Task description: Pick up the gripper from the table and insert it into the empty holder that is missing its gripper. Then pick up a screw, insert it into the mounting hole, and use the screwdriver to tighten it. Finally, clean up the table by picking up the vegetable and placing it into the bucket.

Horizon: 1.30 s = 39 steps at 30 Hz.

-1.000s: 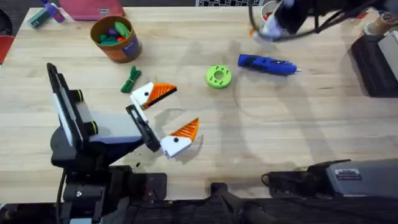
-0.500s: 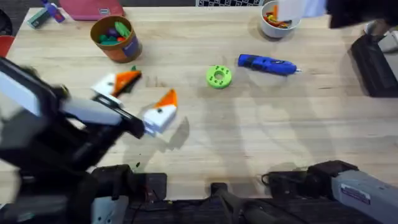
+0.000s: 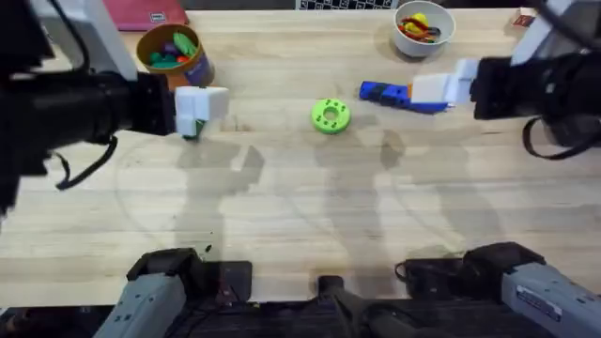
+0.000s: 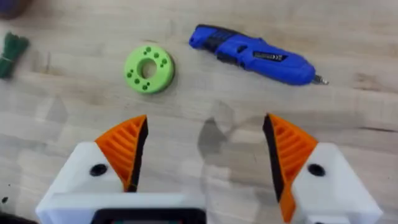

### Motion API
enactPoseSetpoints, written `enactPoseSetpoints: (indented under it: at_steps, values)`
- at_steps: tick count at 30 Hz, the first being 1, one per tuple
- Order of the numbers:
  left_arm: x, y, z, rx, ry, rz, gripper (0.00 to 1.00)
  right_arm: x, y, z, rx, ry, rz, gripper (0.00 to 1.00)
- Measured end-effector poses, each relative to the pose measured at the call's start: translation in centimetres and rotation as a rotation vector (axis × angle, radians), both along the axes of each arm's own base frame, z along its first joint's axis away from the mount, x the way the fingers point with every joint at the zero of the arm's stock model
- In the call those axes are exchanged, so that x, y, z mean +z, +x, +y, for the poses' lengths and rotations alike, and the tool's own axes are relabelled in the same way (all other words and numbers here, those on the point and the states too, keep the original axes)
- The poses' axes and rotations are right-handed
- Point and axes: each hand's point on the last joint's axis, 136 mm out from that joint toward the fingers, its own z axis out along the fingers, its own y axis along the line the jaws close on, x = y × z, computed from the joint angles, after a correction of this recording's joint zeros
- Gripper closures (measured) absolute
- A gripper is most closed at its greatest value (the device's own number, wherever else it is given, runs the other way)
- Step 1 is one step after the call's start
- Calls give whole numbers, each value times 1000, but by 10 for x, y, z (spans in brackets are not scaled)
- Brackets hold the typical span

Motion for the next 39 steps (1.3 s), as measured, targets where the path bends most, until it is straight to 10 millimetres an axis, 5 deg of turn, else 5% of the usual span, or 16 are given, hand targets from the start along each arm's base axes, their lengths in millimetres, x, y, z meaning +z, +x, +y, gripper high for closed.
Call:
enactPoseSetpoints:
  at_steps: [6, 10, 23, 30, 33, 38, 39]
  values:
    - [-13, -2, 25, 58, 126, 152, 15, -7, -4, -1, -3, -3, 34, 8]
    - [-27, 13, 40, 73, 201, 240, 15, -8, -5, -1, -2, -3, 36, 8]
    - [-146, 79, 67, -31, 348, 497, 15, -12, -10, -2, -3, -8, 62, 7]
    - [-191, 92, 66, -81, 347, 555, 24, -14, -12, -2, -3, -10, 75, 8]
    - [-190, 96, 65, -91, 344, 541, 186, -14, -12, -2, -2, -10, 75, 8]
    - [-194, 101, 60, -110, 327, 537, 928, -14, -13, -2, -3, -10, 76, 8]
    - [-193, 101, 59, -116, 329, 535, 969, -14, -13, -2, -2, -10, 76, 8]
